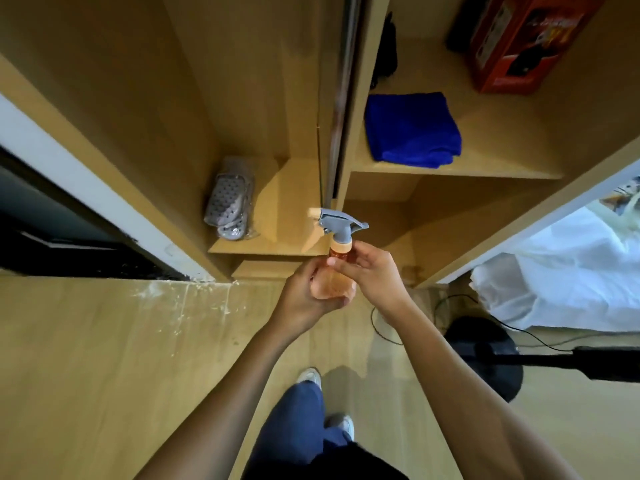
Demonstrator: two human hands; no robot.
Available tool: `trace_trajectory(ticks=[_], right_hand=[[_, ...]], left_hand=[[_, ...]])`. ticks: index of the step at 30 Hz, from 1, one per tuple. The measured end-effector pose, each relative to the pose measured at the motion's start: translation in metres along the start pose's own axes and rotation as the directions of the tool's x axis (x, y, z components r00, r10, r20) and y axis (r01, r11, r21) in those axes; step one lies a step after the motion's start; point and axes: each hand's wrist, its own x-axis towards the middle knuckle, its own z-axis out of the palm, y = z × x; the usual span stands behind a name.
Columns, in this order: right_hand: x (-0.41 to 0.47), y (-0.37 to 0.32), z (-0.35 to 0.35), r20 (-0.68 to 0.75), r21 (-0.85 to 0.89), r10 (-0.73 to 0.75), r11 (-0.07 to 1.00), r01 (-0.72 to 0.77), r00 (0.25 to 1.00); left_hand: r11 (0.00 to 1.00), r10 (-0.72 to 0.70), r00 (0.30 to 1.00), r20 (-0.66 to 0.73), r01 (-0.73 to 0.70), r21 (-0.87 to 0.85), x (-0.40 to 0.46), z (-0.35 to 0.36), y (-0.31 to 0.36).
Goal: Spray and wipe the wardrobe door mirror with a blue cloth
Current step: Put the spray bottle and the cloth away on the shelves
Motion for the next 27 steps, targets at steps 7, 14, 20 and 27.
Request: trace_trajectory(ticks=[7,14,20,27], right_hand=[[0.007,-0.001,0.054,0.0,-0.002,0.02,1.0,-0.02,1.0],[0.053,-0.014,0.127,-0.082,0.037,0.04,0.999,-0.037,0.996],[0.096,-0.019,0.175,-0.114,0.05,0.042,0.998,-0.037,0.993],[0.164,-0.002,0.185,-0.106,-0.004,0.025,1.0,-0.026,0.994]], left_hand=[[0.999,-0.037,0.999,0.027,0.036,0.018,-0.001,-0.054,-0.023],[0.995,-0.074,0.991,0.109,0.066,0.072,0.042,-0.134,-0.041],[0.994,-0.093,0.983,0.155,0.082,0.077,0.083,-0.186,-0.06],[0.997,-0.07,0.987,0.147,0.063,0.051,0.147,-0.193,-0.09]])
